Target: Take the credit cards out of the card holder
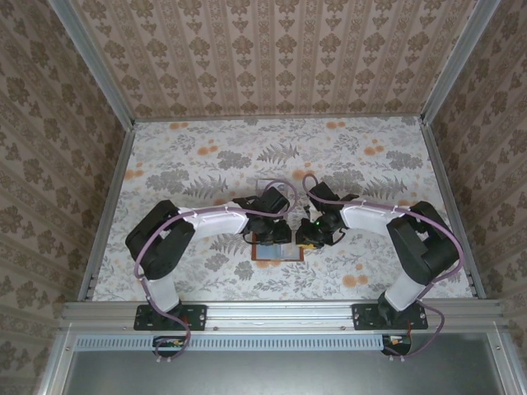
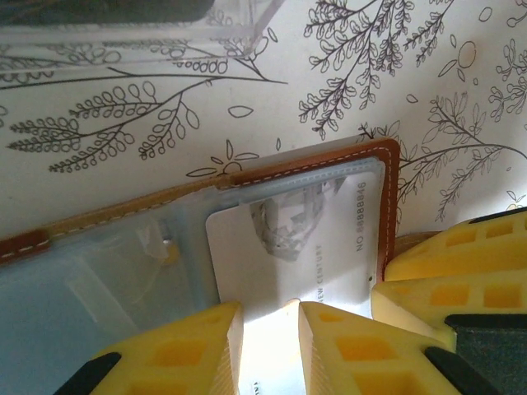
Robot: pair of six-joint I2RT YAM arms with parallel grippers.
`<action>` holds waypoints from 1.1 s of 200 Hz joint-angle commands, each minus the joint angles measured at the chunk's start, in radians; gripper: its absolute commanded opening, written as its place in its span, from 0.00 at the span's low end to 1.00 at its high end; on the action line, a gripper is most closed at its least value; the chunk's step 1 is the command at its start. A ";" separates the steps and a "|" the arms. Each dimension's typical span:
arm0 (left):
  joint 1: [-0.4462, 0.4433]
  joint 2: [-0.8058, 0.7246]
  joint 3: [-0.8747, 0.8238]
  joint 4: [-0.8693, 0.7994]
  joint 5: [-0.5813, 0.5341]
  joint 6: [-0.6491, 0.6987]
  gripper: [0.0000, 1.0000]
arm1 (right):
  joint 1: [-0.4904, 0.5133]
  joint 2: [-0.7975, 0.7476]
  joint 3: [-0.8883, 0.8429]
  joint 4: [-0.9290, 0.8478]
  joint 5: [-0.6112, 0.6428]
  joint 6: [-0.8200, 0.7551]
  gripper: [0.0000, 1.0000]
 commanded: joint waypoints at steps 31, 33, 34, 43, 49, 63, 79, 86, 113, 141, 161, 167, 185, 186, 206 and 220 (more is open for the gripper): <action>-0.007 0.022 -0.006 -0.009 0.006 0.004 0.28 | -0.003 0.035 0.003 0.012 -0.005 -0.005 0.24; -0.007 0.022 -0.005 -0.008 0.007 0.004 0.28 | -0.003 0.034 0.003 0.012 -0.005 -0.005 0.24; -0.008 0.022 -0.006 -0.008 0.007 0.004 0.28 | -0.004 0.033 0.003 0.012 -0.005 -0.005 0.24; -0.007 0.020 -0.007 -0.001 0.012 0.002 0.28 | -0.004 0.034 0.001 0.013 -0.005 -0.006 0.24; -0.007 0.018 -0.008 0.009 0.016 0.000 0.28 | -0.003 0.034 0.001 0.013 -0.005 -0.006 0.24; -0.008 0.015 -0.012 0.029 0.028 -0.006 0.28 | -0.003 0.033 0.001 0.014 -0.006 -0.006 0.24; -0.007 0.019 -0.010 0.037 0.036 -0.008 0.28 | -0.003 0.033 0.000 0.012 -0.004 -0.006 0.24; -0.007 0.020 -0.010 0.041 0.039 -0.009 0.28 | -0.003 0.033 0.001 0.013 -0.005 -0.006 0.24; -0.006 0.030 -0.013 0.053 0.048 -0.012 0.28 | -0.003 0.032 -0.001 0.013 -0.005 -0.006 0.24; -0.006 0.036 -0.013 0.034 0.034 -0.007 0.27 | -0.002 0.033 -0.002 0.010 0.000 -0.006 0.24; -0.006 0.028 -0.008 -0.025 -0.004 0.013 0.28 | -0.003 0.031 -0.001 -0.004 0.020 -0.010 0.26; -0.006 0.023 -0.006 -0.044 -0.017 0.020 0.28 | -0.004 0.031 0.001 -0.010 0.028 -0.012 0.28; -0.005 0.006 0.000 -0.099 -0.058 0.038 0.28 | -0.004 0.029 0.004 -0.033 0.062 -0.018 0.30; -0.005 0.006 0.001 -0.102 -0.060 0.039 0.27 | -0.004 0.029 0.004 -0.036 0.064 -0.019 0.30; -0.002 -0.012 0.005 -0.143 -0.085 0.053 0.28 | -0.003 0.026 0.004 -0.053 0.084 -0.025 0.31; 0.000 -0.028 0.002 -0.140 -0.085 0.056 0.28 | -0.002 0.020 0.003 -0.052 0.078 -0.024 0.31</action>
